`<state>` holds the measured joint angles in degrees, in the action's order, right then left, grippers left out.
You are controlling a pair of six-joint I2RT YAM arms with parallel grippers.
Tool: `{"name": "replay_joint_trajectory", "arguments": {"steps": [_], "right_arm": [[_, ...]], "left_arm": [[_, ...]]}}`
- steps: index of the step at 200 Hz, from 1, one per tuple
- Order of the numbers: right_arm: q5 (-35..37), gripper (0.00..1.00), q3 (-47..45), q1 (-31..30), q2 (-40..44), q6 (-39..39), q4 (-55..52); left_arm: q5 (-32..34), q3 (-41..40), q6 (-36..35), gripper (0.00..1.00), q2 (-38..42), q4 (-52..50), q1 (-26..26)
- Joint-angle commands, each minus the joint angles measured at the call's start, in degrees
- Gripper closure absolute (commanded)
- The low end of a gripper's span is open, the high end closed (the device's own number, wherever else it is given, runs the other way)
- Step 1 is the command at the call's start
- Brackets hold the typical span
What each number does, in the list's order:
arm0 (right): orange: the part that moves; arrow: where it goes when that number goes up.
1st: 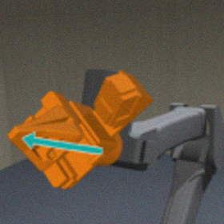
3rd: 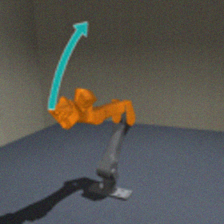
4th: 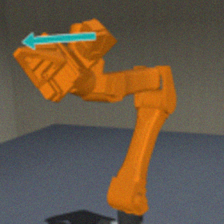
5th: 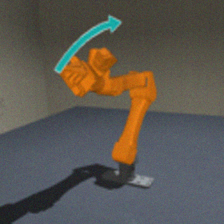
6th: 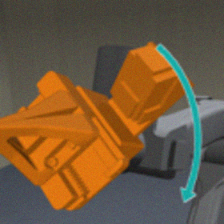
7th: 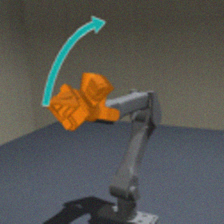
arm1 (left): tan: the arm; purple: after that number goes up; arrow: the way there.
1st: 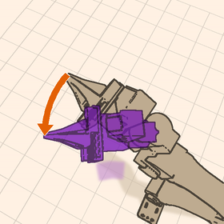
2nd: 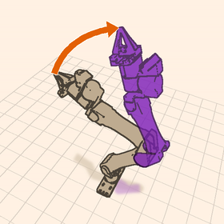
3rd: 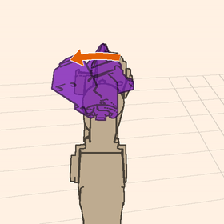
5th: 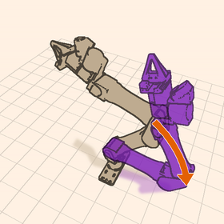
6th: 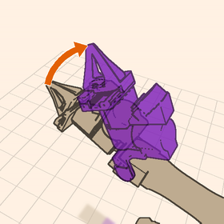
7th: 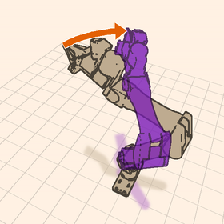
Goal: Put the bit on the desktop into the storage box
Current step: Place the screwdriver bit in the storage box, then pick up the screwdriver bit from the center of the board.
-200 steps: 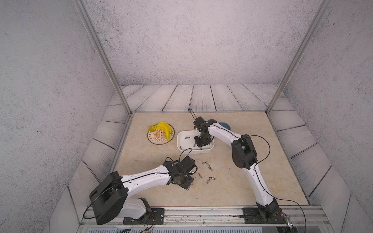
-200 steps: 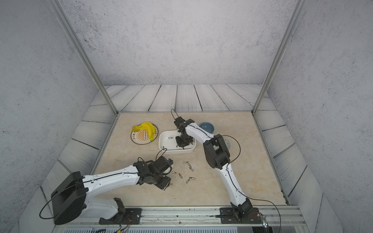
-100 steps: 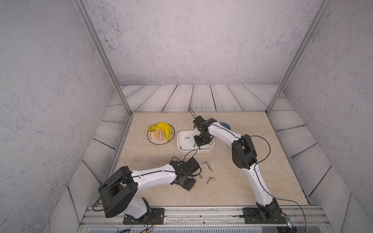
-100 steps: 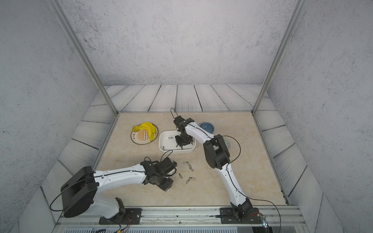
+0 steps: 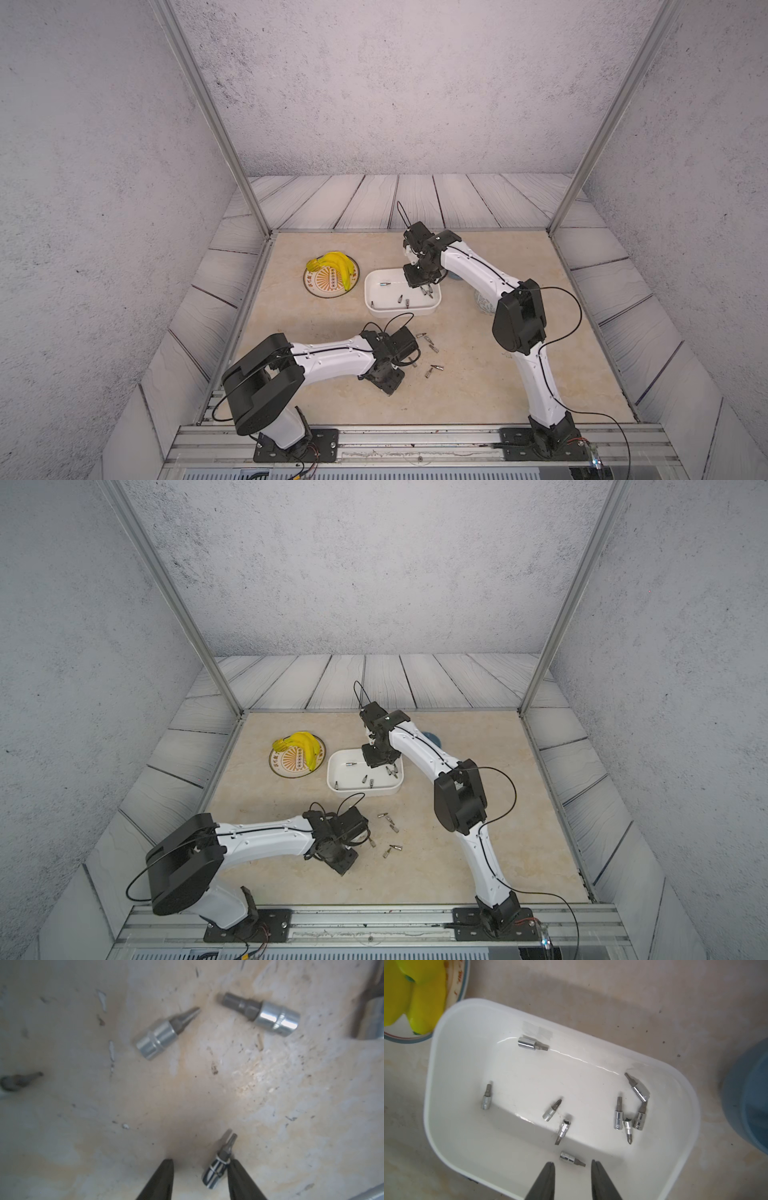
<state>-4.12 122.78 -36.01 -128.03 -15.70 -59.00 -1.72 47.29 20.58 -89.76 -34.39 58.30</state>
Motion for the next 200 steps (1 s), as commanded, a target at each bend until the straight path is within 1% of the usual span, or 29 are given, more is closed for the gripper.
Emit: {"name": "replay_joint_trajectory", "arguments": {"steps": [1,40,75,81,98,110,129,151,179,200], "right_arm": [[1.90,0.65,-0.69,0.32,3.37,0.93,-1.73],[3.46,0.65,-6.23,0.46,9.89,1.03,-0.76],[4.72,0.65,-17.03,0.24,19.06,0.38,2.54],[4.87,0.65,-19.22,0.32,21.09,0.16,3.09],[5.19,0.64,-25.81,0.25,27.13,-0.67,4.98],[6.25,0.64,-30.89,0.22,31.13,-1.38,6.08],[7.19,0.64,-38.38,0.24,37.03,-2.64,7.42],[8.22,0.64,-46.32,0.24,42.96,-4.42,8.13],[7.78,0.64,-55.68,0.24,49.37,-7.80,9.37],[6.48,0.64,-63.72,0.16,54.52,-10.38,12.01]], "left_arm": [[0.56,1.70,-0.76,0.61,-1.55,-1.44,0.72],[0.75,2.93,-0.98,0.70,-3.48,-2.32,1.21],[0.96,3.69,-1.07,0.80,-4.74,-2.74,1.33],[1.27,3.67,-0.92,0.83,-4.70,-2.85,1.36],[2.47,4.13,-0.33,0.95,-3.70,-3.45,1.32],[3.29,4.87,-0.19,1.00,-2.76,-4.12,1.17],[4.26,7.23,-0.99,1.00,-1.67,-6.24,0.42],[4.12,12.84,-3.54,1.00,-1.32,-10.58,-1.87],[1.52,23.02,-8.96,1.00,-2.83,-16.58,-7.99],[-0.07,30.67,-13.36,1.00,-5.44,-18.92,-12.82]]}}
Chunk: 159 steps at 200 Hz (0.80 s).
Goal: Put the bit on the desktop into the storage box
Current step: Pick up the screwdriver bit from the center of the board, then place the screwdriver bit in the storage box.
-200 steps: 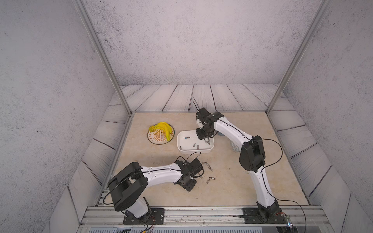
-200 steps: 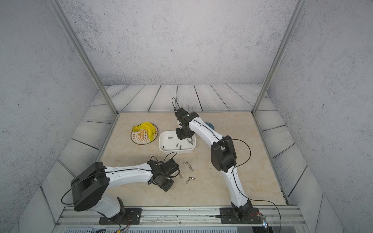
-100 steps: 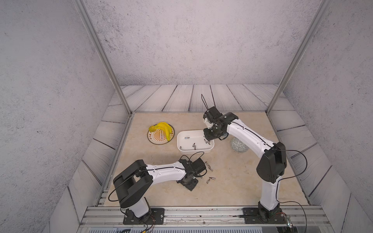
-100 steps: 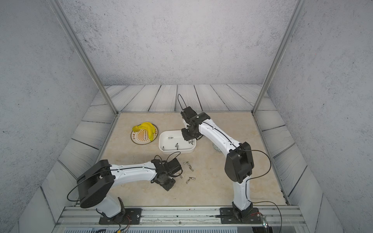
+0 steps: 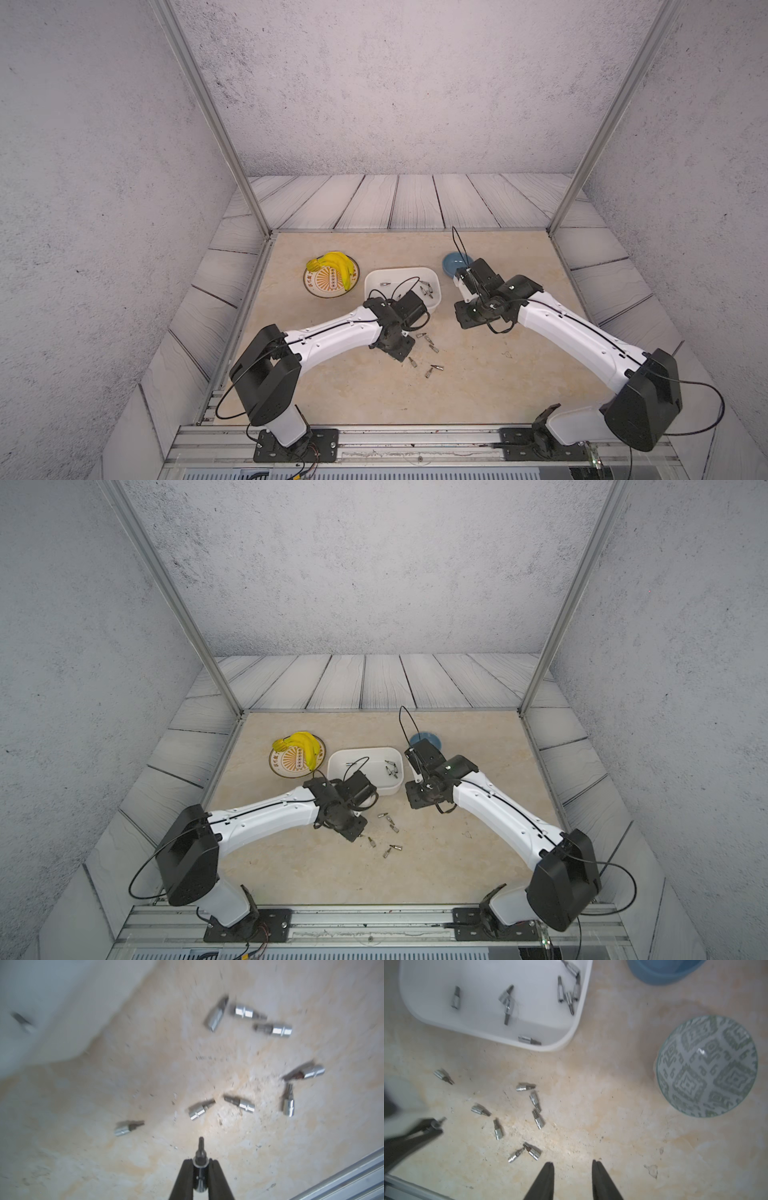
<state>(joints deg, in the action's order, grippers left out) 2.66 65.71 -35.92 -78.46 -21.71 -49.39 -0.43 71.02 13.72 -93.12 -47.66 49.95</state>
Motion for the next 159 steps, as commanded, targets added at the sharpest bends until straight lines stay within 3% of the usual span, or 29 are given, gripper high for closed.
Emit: {"name": "replay_joint_trajectory", "arguments": {"steps": [1,35,73,159], "right_arm": [[-0.33,0.64,-7.00,0.07,5.18,-4.47,2.56],[-3.37,0.59,-16.05,-0.29,10.57,-5.86,6.39],[-6.09,0.55,-20.00,-1.08,11.36,-5.95,9.37],[-4.50,0.49,-22.41,-13.56,2.14,-6.51,15.87]], "left_arm": [[-1.39,7.28,-6.68,1.00,-2.29,-5.76,-4.67],[-2.10,20.27,-12.39,1.00,-11.14,-8.59,-10.35],[-1.65,31.39,-15.38,1.00,-23.55,-9.39,-13.16],[-7.14,42.80,-11.22,1.00,-36.81,-8.41,-16.36]]}}
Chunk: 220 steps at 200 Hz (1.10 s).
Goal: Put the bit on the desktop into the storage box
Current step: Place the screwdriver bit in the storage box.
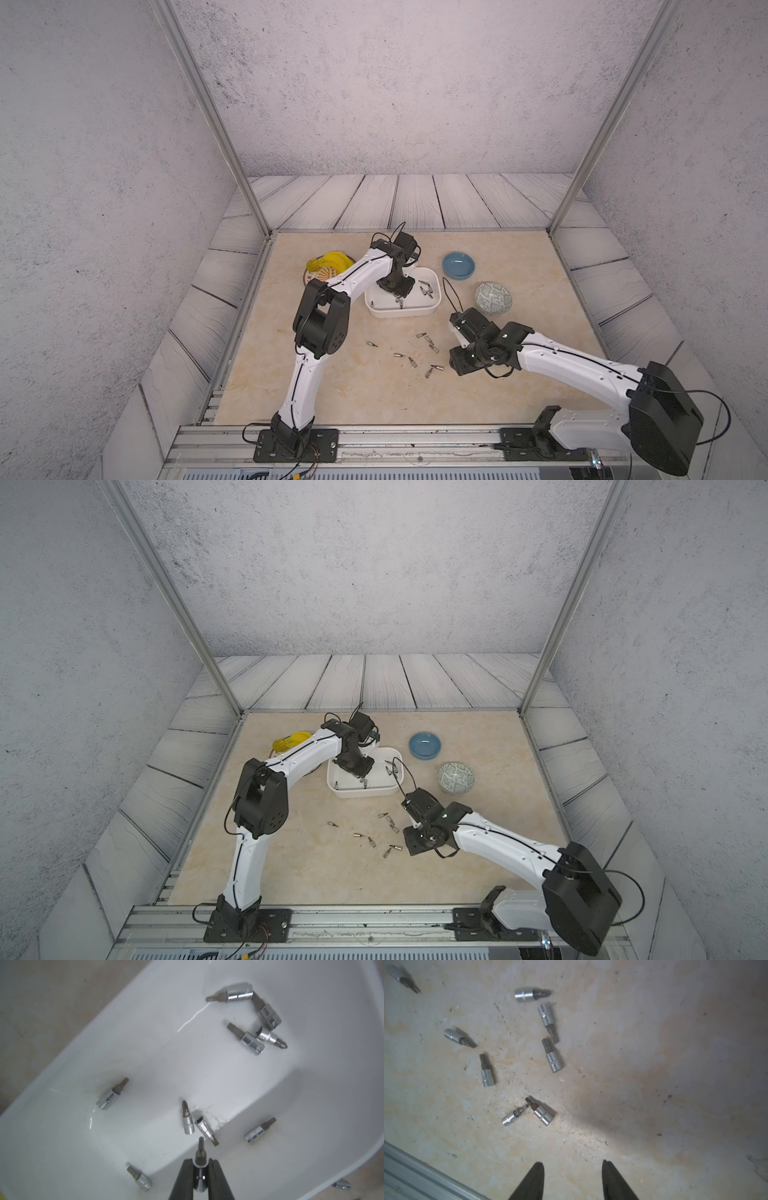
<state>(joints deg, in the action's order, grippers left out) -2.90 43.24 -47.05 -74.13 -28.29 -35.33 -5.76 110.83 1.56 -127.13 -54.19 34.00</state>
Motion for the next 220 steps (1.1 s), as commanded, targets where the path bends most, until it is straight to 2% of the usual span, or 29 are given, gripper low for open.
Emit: {"name": "replay_joint_trajectory", "arguments": {"steps": [1,71,146,166,182,207,220], "right_arm": [[1.09,0.49,0.12,-2.52,-2.31,0.16,1.88],[4.33,0.48,1.10,-6.78,-10.39,0.01,5.65],[7.37,0.48,4.63,-6.92,-16.72,2.14,5.98],[7.46,0.49,5.26,-6.93,-17.34,2.52,6.06],[7.47,0.49,5.98,-6.92,-18.16,2.96,5.90],[6.49,0.51,6.94,-6.94,-19.75,3.41,5.61],[5.52,0.53,7.03,-6.94,-20.57,3.47,5.71]], "left_arm": [[-1.80,3.13,0.96,1.00,-2.96,-1.96,-0.46],[-4.34,4.49,2.21,0.95,-6.58,-0.97,-2.43],[-6.27,4.69,2.35,0.95,-9.74,-0.40,-2.71],[-6.49,4.53,2.39,0.92,-10.07,-0.18,-2.82],[-6.78,4.48,2.48,0.84,-10.26,-0.16,-2.93],[-6.81,3.58,2.57,0.60,-8.75,0.75,-2.96],[-6.56,2.47,2.69,0.53,-6.73,1.96,-2.97]]}}
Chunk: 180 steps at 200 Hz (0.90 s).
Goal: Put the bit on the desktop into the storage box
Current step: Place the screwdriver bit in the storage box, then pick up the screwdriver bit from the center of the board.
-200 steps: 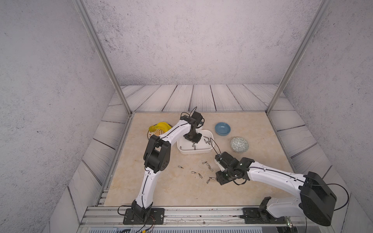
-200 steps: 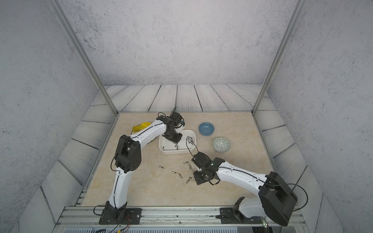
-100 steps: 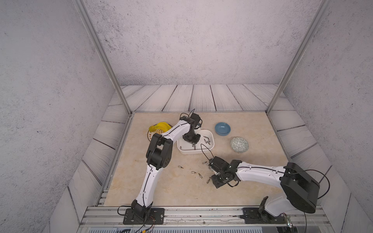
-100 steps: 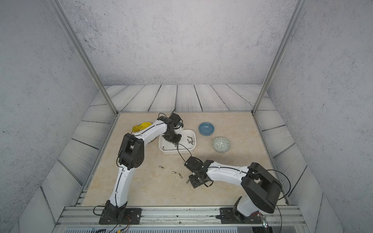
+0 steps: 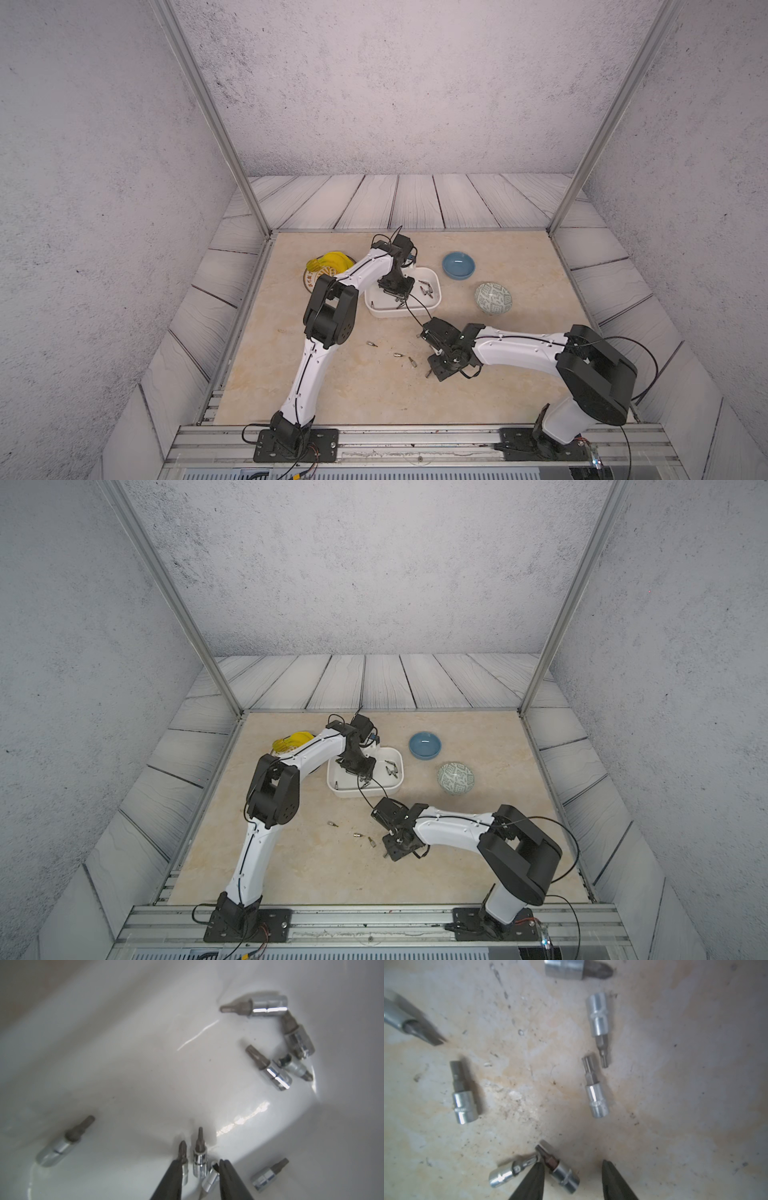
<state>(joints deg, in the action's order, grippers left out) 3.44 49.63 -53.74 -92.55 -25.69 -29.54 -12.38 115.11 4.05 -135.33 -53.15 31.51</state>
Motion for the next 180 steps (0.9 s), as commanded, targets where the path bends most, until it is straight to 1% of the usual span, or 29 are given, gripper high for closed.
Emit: {"name": "replay_joint_trajectory", "arguments": {"steps": [1,16,39,75,111,131,153,180], "right_arm": [[-0.85,0.53,0.65,-0.24,-2.21,0.84,-0.08],[-1.62,0.54,0.47,-0.23,-2.63,0.73,0.01],[-2.06,0.57,0.19,-0.23,-2.58,0.38,-0.04],[-2.38,0.63,0.47,-0.23,-2.29,-0.05,-0.89],[-3.16,0.67,0.50,-0.36,-1.93,-0.28,-2.30],[-3.43,0.70,0.41,-0.41,-1.63,-0.50,-3.22],[-3.35,0.75,0.30,-0.49,-1.45,-0.58,-4.11],[-3.18,0.87,0.29,-0.68,-1.18,-0.73,-4.87]], "left_arm": [[0.12,-1.91,0.22,0.53,1.65,0.97,-0.48],[0.77,-3.05,0.17,0.48,4.50,2.36,-0.56],[2.06,-3.49,-0.18,0.44,8.47,2.82,-0.74],[4.04,-4.72,0.12,0.41,15.68,2.79,-1.01],[5.41,-9.45,1.23,0.37,24.43,2.44,-1.01],[6.12,-15.58,2.61,0.36,29.43,3.08,-1.01],[5.31,-25.20,4.58,0.36,35.28,6.19,-1.01],[3.84,-35.24,7.45,0.35,41.34,9.53,-1.01]]}}
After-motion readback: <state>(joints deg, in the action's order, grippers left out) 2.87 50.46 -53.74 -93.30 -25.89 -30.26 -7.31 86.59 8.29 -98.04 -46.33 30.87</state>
